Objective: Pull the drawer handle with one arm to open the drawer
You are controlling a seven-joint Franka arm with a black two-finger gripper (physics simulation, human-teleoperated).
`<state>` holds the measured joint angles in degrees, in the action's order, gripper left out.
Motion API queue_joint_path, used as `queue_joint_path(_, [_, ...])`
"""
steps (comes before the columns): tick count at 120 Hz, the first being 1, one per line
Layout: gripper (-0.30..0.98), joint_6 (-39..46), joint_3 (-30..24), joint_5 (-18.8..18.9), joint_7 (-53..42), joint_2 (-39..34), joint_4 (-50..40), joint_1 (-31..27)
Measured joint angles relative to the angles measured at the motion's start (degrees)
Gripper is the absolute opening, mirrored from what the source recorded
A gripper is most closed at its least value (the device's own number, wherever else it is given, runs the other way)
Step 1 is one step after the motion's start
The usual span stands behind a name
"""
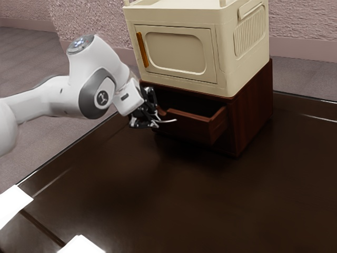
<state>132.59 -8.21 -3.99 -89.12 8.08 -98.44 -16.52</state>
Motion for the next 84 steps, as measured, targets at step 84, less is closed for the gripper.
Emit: queue_joint_path(84, [0.00, 1.66, -0.21, 0.15, 1.27, -12.10, -14.40, -0.49])
